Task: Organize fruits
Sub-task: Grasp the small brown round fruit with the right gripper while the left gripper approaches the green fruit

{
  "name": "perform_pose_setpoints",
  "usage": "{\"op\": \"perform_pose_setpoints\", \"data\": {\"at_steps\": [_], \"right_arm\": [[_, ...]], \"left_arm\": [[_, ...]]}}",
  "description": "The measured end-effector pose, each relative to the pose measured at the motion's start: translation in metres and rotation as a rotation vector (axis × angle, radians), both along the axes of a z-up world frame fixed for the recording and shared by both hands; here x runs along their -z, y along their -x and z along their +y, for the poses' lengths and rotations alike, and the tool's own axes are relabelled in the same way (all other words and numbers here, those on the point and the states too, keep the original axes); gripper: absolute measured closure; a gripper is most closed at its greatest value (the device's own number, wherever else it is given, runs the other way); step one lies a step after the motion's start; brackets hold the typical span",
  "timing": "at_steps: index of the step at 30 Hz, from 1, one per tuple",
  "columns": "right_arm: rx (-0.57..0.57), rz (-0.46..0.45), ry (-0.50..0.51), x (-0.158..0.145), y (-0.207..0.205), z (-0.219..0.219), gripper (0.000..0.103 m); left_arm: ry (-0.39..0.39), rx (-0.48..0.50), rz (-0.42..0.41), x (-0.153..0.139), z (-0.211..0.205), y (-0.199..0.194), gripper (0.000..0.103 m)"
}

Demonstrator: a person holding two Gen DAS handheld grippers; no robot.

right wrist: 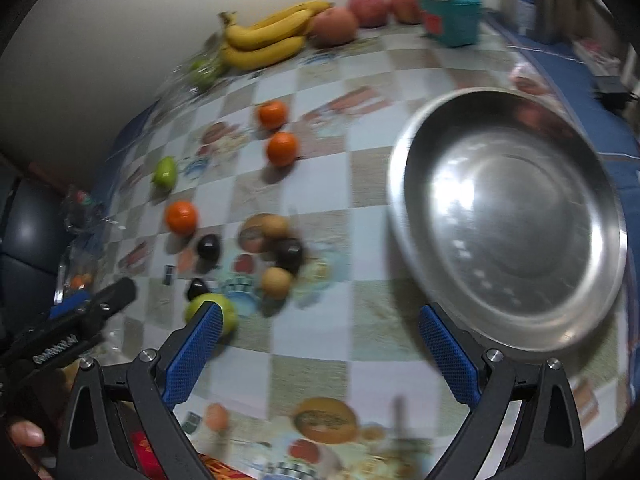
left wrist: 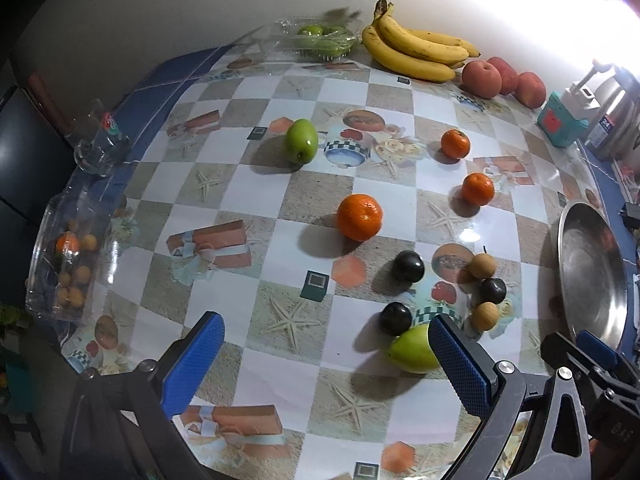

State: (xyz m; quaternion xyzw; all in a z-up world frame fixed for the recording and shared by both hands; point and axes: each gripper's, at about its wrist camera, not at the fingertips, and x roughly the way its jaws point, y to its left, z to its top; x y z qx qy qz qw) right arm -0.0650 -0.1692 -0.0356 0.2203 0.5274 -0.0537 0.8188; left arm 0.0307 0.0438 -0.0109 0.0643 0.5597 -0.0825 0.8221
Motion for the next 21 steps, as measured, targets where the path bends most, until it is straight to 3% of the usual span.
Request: {"op": "perform_pose_setpoints", "data": {"at_steps": [5, 12, 21], "right_arm": [[-0.045, 0.033, 0.012, 0.009, -0.020, 0.015, 0.004], [-0.068, 0.096, 0.023, 0.028, -0.039, 0.022, 0.008], [-0.099, 0.148, 0.062, 0.048, -0.057, 0.034, 0.043]], "left_arm": [[0.052, -0.018, 0.024, 0.008, 0.011, -0.009, 0.000], [0.022, -0.018, -0.009, 0.016, 0.011, -0.020, 0.000], [0.017, -0.033, 0.019, 0.021, 0.004, -0.026, 0.000]]}}
